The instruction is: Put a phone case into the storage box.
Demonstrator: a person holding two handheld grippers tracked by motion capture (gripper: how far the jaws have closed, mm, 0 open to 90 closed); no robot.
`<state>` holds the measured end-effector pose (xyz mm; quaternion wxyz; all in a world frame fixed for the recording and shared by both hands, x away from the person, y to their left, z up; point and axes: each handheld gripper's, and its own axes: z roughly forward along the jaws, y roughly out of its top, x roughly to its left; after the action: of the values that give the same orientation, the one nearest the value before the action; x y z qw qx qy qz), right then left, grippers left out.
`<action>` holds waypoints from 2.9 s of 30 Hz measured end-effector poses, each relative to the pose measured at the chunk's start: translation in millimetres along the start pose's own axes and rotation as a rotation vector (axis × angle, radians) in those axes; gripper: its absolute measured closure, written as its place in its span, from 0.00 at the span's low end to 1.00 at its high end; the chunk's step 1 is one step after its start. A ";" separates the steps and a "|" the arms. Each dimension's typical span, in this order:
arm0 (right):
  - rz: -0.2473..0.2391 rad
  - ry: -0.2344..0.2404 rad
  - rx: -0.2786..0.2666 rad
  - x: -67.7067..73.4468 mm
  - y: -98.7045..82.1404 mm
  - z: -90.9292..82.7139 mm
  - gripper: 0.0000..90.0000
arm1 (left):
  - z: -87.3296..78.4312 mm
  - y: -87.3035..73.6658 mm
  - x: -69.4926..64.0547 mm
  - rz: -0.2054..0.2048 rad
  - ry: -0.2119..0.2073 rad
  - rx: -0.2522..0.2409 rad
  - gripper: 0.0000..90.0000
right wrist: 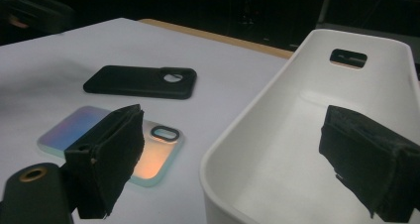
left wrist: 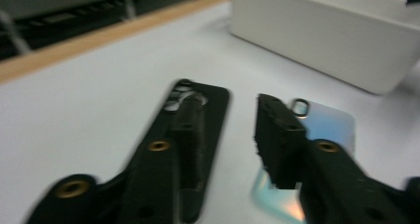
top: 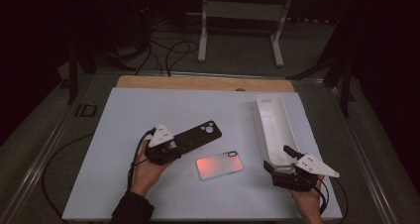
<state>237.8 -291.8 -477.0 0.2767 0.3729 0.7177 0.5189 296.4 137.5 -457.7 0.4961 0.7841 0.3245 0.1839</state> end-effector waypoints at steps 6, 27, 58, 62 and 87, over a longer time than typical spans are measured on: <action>-0.008 0.007 0.003 2.4 1.3 2.3 0.11 | -46.9 -26.2 15.5 -0.039 0.082 -0.050 0.46; -0.006 0.018 -0.021 0.4 0.5 1.2 0.11 | -104.8 -66.5 29.6 -0.106 0.240 -0.103 0.03; 0.005 -0.002 -0.017 -0.5 0.0 0.1 0.11 | -27.7 -23.2 0.6 -0.005 0.045 0.086 0.01; 0.003 0.001 -0.017 -0.1 -0.1 0.4 0.11 | -15.0 -17.3 -3.4 0.006 0.016 0.100 0.01; 0.003 0.002 -0.014 -0.3 -0.8 0.3 0.11 | 71.2 -2.4 -37.1 0.121 -0.135 0.285 0.02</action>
<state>238.0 -292.0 -477.9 0.2776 0.3715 0.7139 0.5247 312.3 65.7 -490.0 0.3888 0.8751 0.2652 0.1125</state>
